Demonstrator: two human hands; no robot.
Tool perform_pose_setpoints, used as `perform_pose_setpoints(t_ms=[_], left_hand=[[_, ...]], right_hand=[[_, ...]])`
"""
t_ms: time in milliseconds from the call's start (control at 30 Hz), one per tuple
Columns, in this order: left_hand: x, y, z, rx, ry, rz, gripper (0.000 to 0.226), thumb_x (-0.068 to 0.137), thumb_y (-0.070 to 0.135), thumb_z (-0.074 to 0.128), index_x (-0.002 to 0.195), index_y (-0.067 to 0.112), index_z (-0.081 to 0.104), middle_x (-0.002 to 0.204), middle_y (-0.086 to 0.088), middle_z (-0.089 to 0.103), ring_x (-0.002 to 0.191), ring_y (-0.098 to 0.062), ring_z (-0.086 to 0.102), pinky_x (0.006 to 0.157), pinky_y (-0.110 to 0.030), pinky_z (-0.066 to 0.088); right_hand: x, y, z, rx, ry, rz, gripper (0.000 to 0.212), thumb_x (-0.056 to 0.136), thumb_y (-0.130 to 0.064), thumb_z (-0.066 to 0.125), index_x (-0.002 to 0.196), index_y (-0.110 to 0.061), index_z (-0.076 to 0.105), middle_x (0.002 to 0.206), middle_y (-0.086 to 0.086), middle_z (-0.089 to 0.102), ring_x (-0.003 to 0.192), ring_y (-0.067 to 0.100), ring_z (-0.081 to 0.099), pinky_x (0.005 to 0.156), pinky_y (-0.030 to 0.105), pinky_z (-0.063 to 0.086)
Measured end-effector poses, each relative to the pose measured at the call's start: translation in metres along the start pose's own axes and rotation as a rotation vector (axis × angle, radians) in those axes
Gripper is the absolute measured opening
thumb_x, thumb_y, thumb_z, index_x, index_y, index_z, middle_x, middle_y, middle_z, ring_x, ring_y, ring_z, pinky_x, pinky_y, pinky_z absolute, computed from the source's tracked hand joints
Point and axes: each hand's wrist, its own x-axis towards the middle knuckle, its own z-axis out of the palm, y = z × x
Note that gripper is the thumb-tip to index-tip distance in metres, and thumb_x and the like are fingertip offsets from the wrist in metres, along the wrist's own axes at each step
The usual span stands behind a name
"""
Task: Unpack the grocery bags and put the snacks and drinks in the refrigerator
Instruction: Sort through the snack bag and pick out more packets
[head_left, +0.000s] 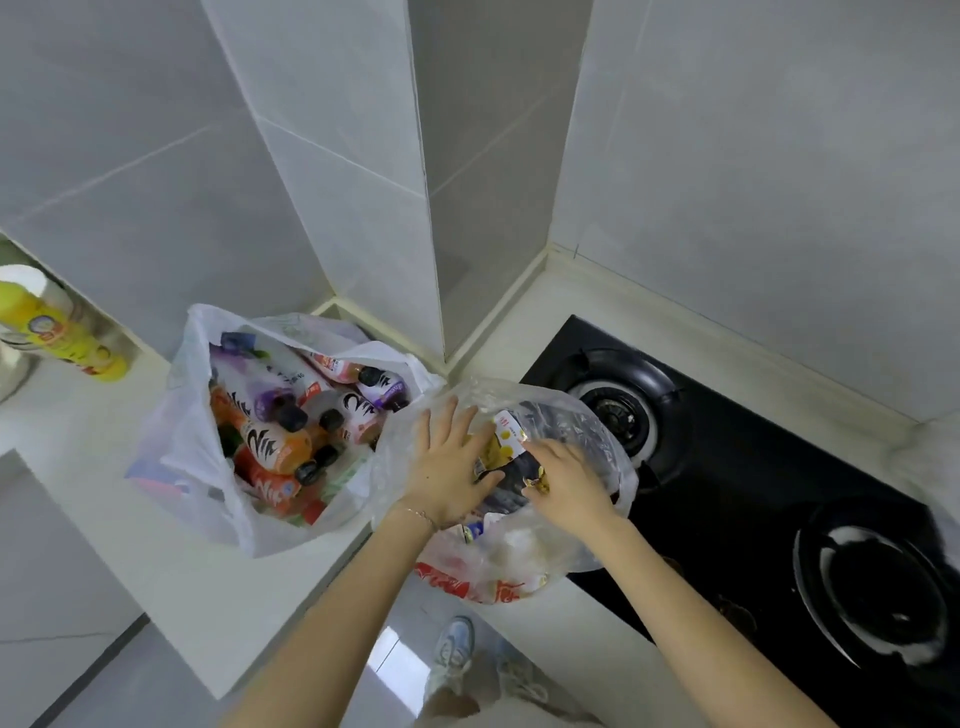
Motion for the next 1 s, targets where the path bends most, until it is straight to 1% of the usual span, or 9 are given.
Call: perform_pose_setpoints(t_ms=[133,233,333,433,700,767,833,933,1000], left_hand=[[0.017,-0.011,0.006,0.029,-0.113,-0.011,0.067,0.092,0.059,0.042,0.15,0.031,0.025,0.161,-0.004,0.009,0.148,-0.033,-0.011,0.112,-0.05,-0.02],[0.028,-0.017,0.015,0.074,-0.185,-0.018,0.07,0.092,0.06,0.042,0.151,0.032,0.018,0.162,-0.005,0.001,0.146,-0.035,-0.016,0.113,-0.055,-0.017],[0.038,-0.018,0.027,0.136,-0.238,-0.031,0.073,0.091,0.061,0.042,0.152,0.031,0.015,0.162,-0.009,-0.003,0.145,-0.039,-0.019,0.114,-0.059,-0.013],[0.046,-0.021,0.039,0.166,-0.245,-0.037,0.075,0.09,0.063,0.041,0.151,0.028,0.017,0.161,-0.012,-0.006,0.144,-0.041,-0.019,0.114,-0.061,-0.012],[0.054,-0.024,0.048,0.176,-0.228,-0.037,0.069,0.09,0.059,0.048,0.145,0.021,0.033,0.162,-0.012,-0.004,0.146,-0.038,-0.016,0.112,-0.057,-0.015],[0.053,-0.025,0.049,0.15,-0.218,-0.031,0.058,0.091,0.05,0.053,0.138,0.019,0.043,0.161,-0.012,-0.002,0.146,-0.038,-0.015,0.113,-0.057,-0.014],[0.052,-0.025,0.05,0.107,-0.193,-0.025,0.05,0.089,0.042,0.061,0.13,0.016,0.051,0.16,-0.014,0.005,0.146,-0.04,-0.011,0.115,-0.058,-0.01],[0.047,-0.024,0.048,0.072,-0.137,-0.005,0.065,0.073,0.038,0.078,0.128,0.014,0.054,0.155,-0.019,0.026,0.145,-0.044,0.008,0.115,-0.059,-0.002],[0.043,-0.023,0.047,0.068,-0.082,0.023,0.073,0.057,0.038,0.088,0.12,0.013,0.062,0.144,-0.021,0.044,0.138,-0.047,0.03,0.113,-0.062,0.015]], right_hand=[[0.005,0.006,0.007,-0.07,-0.025,0.077,0.069,0.09,-0.034,0.059,0.15,-0.024,0.027,0.151,-0.001,0.032,0.141,0.023,0.022,0.116,0.039,0.023],[0.01,0.008,0.014,-0.172,-0.043,0.094,0.069,0.088,-0.031,0.059,0.149,-0.024,0.026,0.151,0.001,0.028,0.142,0.025,0.016,0.117,0.04,0.014],[0.014,0.01,0.018,-0.226,-0.087,0.123,0.072,0.09,-0.026,0.06,0.151,-0.024,0.023,0.158,0.003,0.013,0.148,0.028,0.001,0.118,0.041,0.004],[0.016,0.013,0.022,-0.268,-0.12,0.148,0.073,0.088,-0.019,0.061,0.151,-0.025,0.024,0.159,0.006,0.005,0.148,0.029,-0.004,0.119,0.041,0.002],[0.02,0.015,0.037,-0.332,-0.045,0.111,0.059,0.078,-0.008,0.064,0.133,-0.02,0.047,0.156,0.01,0.01,0.146,0.032,0.003,0.117,0.042,0.006],[0.019,0.015,0.039,-0.326,0.013,0.087,0.053,0.07,0.001,0.064,0.119,-0.015,0.054,0.151,0.012,0.021,0.143,0.035,0.013,0.115,0.044,0.012],[0.017,0.016,0.043,-0.339,0.085,0.056,0.05,0.056,0.003,0.072,0.101,-0.013,0.061,0.138,0.012,0.038,0.132,0.037,0.035,0.108,0.042,0.023],[0.014,0.018,0.039,-0.33,0.205,0.019,0.054,0.035,-0.009,0.086,0.082,-0.015,0.061,0.116,0.005,0.045,0.108,0.028,0.045,0.09,0.035,0.029],[0.01,0.018,0.034,-0.294,0.321,-0.006,0.052,0.039,-0.017,0.089,0.081,-0.013,0.059,0.11,0.004,0.045,0.101,0.026,0.043,0.087,0.033,0.03]])
